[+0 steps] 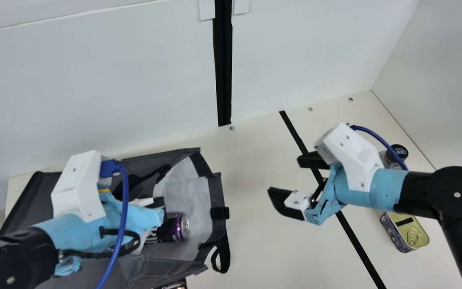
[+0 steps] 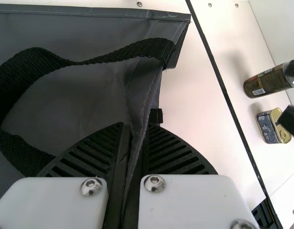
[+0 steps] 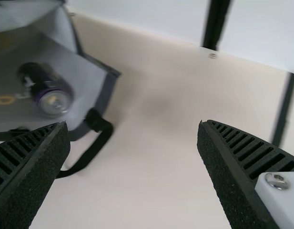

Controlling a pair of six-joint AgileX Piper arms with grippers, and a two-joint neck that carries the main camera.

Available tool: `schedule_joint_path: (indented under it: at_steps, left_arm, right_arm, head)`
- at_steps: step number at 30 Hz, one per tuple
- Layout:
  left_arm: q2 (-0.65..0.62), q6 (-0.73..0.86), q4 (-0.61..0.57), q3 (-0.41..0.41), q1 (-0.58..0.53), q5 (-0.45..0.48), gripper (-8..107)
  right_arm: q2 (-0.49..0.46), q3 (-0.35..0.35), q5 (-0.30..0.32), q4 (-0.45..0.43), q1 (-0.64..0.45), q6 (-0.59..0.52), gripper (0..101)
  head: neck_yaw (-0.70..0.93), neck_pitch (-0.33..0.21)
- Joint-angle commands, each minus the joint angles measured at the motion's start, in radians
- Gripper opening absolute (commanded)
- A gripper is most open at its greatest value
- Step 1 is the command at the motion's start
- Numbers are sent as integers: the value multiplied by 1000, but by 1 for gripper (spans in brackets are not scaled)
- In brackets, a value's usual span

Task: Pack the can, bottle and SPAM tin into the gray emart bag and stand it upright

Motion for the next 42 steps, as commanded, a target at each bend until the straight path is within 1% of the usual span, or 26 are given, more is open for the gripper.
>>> schedule_joint_path:
  at_steps: [1, 5, 8, 11, 14, 19, 29, 34, 39, 42]
  left_arm:
    - [0, 0, 0, 0, 0, 0, -8]
    - [0, 0, 0, 0, 0, 0, -8]
    - [0, 0, 0, 0, 0, 0, -8]
    - [0, 0, 0, 0, 0, 0, -8]
    - [0, 0, 0, 0, 0, 0, -8]
    - [0, 0, 0, 0, 0, 0, -8]
    - [0, 0, 0, 0, 0, 0, -8]
    - [0, 0, 0, 0, 0, 0, -8]
    - [0, 0, 0, 0, 0, 0, -8]
    - [0, 0, 0, 0, 0, 0, -8]
  right_arm:
    - [-15, -6, -38, -64, -9, 66, 95]
    - [-46, -23, -81, -166, -28, 170, 95]
    - [-68, -39, -100, -246, -43, 257, 95]
    - [-90, -57, -105, -323, -60, 343, 95]
    - [-112, -79, -96, -395, -80, 423, 95]
    - [-146, -122, -56, -501, -108, 543, 95]
    - [-197, -232, 66, -660, -132, 721, 95]
    - [-210, -292, 124, -722, -132, 788, 95]
    - [-213, -356, 173, -763, -132, 837, 95]
    - [-213, -376, 182, -781, -122, 866, 95]
  head:
    - [-2, -23]
    - [-2, -23]
    - [-2, -23]
    - [-2, -23]
    - [-2, -23]
    - [-2, -23]
    - [-2, -23]
    - [-2, -23]
    - [-2, -23]
    - [-2, -23]
